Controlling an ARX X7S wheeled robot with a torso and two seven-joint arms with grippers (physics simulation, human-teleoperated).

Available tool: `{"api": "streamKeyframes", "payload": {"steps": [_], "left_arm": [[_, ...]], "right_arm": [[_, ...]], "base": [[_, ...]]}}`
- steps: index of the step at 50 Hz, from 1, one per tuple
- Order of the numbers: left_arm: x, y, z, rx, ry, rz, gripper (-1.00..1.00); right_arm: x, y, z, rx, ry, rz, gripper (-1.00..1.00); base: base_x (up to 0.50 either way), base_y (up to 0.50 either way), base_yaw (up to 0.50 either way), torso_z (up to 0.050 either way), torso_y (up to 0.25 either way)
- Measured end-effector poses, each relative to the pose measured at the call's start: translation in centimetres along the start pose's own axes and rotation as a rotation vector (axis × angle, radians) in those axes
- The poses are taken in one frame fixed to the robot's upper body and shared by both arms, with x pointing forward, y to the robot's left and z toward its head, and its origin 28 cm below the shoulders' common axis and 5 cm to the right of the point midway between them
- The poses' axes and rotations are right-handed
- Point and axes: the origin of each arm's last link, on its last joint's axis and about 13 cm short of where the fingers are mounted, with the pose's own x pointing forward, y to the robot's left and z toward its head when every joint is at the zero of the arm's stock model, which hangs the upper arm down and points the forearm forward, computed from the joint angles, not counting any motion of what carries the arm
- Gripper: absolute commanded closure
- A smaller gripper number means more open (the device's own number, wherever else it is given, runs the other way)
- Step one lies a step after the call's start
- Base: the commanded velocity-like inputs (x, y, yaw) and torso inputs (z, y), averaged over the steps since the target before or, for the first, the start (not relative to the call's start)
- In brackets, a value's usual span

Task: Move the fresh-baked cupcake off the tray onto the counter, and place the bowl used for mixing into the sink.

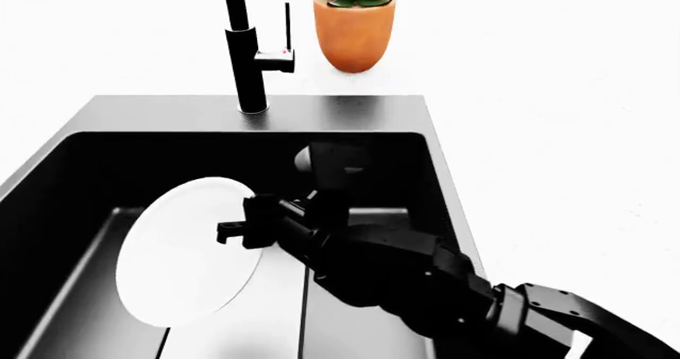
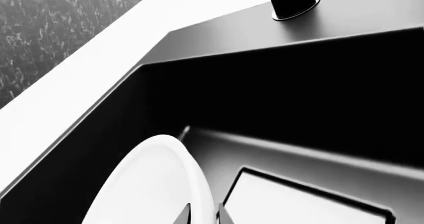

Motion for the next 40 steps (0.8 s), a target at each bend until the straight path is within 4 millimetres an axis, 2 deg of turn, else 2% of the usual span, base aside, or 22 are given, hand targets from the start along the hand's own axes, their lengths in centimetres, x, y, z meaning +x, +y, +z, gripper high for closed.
{"api": "streamKeyframes", "payload": {"steps": [40], "left_arm": [[0.0, 0.1, 0.0, -0.003, 0.0, 0.001, -1.0]], "right_arm": [[1.6, -1.1, -1.6, -0.032, 0.075, -0.015, 1.0]], "base": [[0.0, 0.0, 0.0, -0.001, 0.0]]}}
